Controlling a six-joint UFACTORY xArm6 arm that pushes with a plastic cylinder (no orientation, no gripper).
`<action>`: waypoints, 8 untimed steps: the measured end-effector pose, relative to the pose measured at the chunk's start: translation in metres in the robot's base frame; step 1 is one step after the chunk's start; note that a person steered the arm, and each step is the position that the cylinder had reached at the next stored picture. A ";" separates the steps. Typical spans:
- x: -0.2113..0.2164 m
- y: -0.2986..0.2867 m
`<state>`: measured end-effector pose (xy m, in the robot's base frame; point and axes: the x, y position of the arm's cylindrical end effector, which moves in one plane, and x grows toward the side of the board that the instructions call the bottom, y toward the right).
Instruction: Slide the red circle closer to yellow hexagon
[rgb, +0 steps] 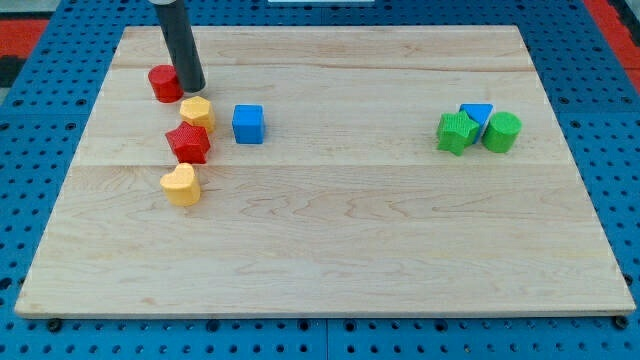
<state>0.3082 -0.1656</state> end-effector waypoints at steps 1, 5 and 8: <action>-0.030 -0.002; -0.018 -0.091; 0.004 -0.034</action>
